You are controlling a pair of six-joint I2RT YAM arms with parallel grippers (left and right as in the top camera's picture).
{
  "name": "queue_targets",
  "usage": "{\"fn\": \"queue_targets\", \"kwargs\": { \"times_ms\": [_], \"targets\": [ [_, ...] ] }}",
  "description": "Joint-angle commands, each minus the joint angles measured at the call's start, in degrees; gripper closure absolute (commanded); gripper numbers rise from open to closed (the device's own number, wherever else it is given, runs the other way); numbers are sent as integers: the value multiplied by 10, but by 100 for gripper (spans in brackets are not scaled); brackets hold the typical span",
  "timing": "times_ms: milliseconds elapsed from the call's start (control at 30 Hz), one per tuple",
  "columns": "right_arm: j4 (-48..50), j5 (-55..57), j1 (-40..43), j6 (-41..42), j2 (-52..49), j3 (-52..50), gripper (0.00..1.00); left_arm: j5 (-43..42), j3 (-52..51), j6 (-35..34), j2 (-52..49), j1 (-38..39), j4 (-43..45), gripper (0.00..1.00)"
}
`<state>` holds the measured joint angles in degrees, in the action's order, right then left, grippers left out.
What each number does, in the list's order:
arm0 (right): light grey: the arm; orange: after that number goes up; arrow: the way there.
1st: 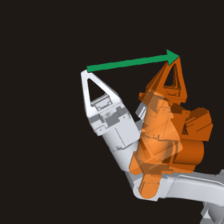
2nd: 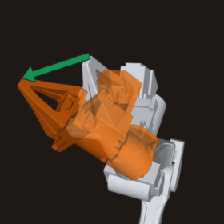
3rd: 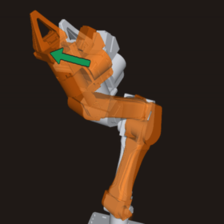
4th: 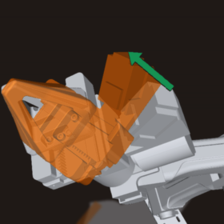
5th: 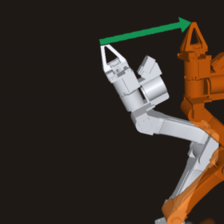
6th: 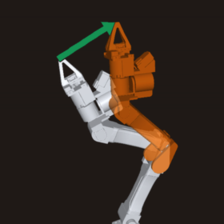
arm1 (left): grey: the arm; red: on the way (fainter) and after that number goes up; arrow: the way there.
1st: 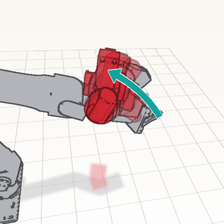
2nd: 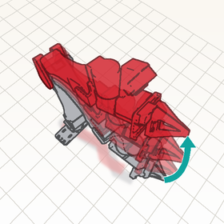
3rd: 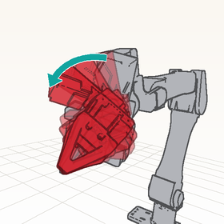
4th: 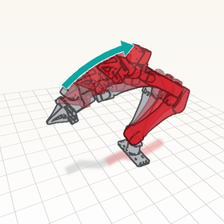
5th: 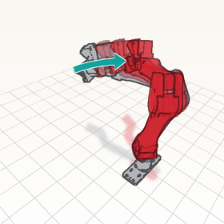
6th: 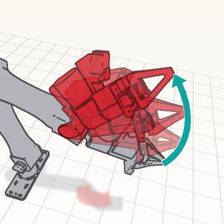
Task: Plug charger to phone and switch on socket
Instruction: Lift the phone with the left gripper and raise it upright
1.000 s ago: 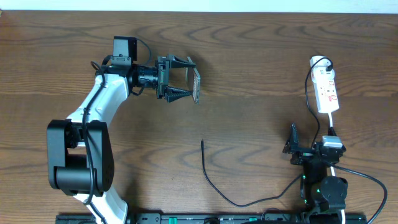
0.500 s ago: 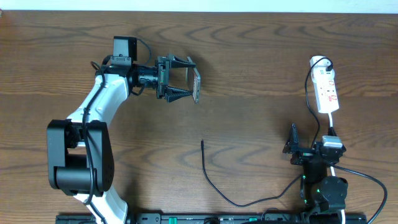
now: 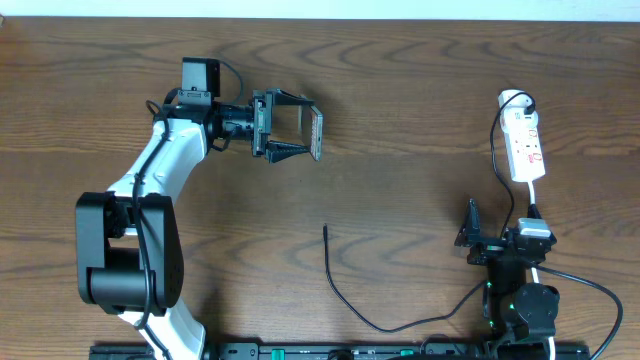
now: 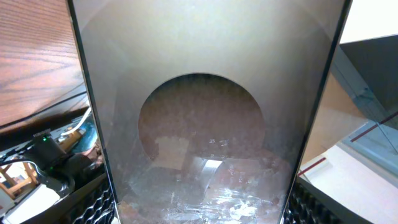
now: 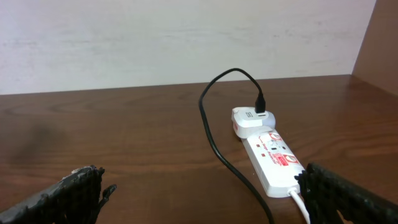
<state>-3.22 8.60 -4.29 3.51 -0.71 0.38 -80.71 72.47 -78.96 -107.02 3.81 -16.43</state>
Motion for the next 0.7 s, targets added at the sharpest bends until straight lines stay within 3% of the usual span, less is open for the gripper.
{"fn": "queue_targets", "kwargs": {
  "times_ms": [0, 667],
  "targets": [
    [-3, 0, -1, 7, 1, -1, 1, -31, 19, -9, 23, -3, 3, 93],
    [-3, 0, -1, 7, 1, -1, 1, -26, 19, -9, 23, -3, 3, 93]
  ]
}}
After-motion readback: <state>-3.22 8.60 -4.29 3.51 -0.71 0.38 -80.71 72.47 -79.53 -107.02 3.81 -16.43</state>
